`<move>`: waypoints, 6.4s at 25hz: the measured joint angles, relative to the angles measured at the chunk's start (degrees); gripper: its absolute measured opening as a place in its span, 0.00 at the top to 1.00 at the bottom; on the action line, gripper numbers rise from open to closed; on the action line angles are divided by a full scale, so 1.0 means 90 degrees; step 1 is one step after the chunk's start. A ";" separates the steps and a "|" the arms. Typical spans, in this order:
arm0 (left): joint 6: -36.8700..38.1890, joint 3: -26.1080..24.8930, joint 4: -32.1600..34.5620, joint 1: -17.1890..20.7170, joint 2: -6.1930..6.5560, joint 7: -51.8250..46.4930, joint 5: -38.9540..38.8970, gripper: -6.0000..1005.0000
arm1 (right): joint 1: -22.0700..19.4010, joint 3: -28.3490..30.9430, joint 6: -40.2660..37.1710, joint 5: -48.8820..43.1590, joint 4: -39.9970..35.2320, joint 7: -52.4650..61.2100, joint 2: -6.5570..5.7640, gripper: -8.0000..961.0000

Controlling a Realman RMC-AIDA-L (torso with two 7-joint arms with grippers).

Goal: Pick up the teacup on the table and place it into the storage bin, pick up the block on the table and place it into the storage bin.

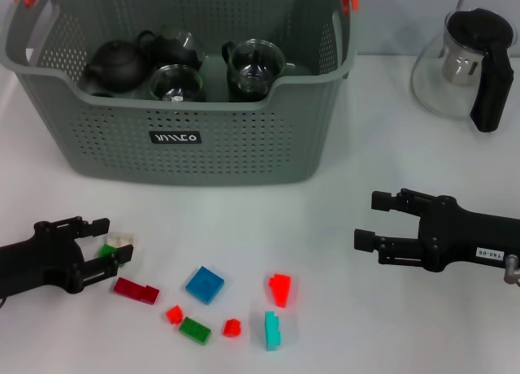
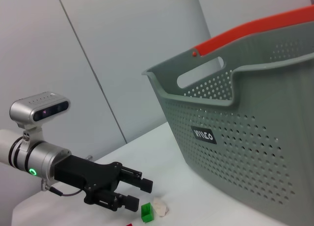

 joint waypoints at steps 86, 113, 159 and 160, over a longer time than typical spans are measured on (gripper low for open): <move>-0.0606 0.0657 -0.0168 -0.0319 -0.0186 -0.0064 0.0126 0.40 | 0.0020 -0.0039 0.0150 0.0000 0.0065 0.0000 -0.0051 0.03; -0.0874 0.0647 -0.0342 -0.0319 -0.0220 0.0233 0.0123 0.40 | 0.0011 -0.0039 0.0169 0.0000 0.0098 -0.0020 -0.0052 0.03; 0.2198 -0.0431 -0.0163 -0.1946 0.0615 -0.3288 -0.1447 0.59 | 0.0062 -0.0025 0.0147 -0.0088 0.0097 -0.0048 0.0002 0.03; 0.2115 -0.0432 -0.0149 -0.2026 0.0651 -0.3385 -0.1446 0.59 | 0.0063 -0.0025 0.0148 -0.0088 0.0097 -0.0049 0.0005 0.03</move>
